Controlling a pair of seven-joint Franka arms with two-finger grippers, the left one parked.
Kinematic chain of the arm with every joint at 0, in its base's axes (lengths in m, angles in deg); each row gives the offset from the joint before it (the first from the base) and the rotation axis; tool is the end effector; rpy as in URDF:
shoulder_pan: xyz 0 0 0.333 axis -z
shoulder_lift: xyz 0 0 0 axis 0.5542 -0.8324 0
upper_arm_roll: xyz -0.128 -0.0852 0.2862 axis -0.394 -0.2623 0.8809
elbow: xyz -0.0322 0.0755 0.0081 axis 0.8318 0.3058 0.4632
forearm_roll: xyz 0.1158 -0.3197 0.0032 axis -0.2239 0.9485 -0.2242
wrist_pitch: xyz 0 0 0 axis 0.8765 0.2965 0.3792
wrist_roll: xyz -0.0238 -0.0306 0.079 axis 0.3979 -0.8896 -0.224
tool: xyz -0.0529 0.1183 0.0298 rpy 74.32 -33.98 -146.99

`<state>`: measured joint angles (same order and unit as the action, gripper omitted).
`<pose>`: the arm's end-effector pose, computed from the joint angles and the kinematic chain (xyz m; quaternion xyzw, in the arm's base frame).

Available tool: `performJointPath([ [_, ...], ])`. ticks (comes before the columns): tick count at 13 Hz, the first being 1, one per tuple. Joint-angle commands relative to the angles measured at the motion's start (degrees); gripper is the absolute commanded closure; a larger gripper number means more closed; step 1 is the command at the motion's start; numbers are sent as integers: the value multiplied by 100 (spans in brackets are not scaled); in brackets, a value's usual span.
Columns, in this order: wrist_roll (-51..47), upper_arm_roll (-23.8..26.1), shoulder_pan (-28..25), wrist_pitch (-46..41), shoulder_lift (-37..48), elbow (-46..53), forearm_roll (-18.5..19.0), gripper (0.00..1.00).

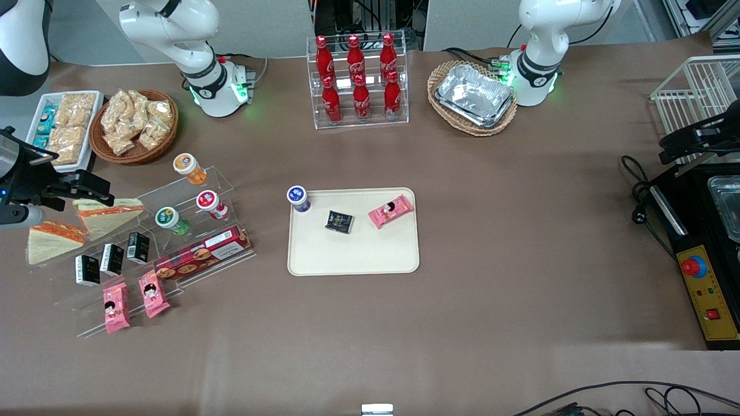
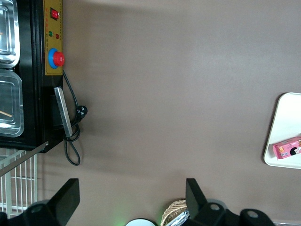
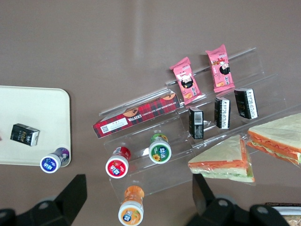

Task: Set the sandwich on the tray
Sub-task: 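Move the right gripper over the acrylic rack toward the wrapped sandwiches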

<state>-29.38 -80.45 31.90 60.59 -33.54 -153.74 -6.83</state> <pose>0.5267 -0.0014 0.5964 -0.9997 -0.0187 0.0118 0.0101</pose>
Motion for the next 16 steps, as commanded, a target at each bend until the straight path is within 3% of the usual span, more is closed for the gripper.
performJointPath([
  [1, -9, 77, 87, 32, 36, 35, 48, 0],
  [16, -18, -27, 140, -188, 54, 0, 48, 0],
])
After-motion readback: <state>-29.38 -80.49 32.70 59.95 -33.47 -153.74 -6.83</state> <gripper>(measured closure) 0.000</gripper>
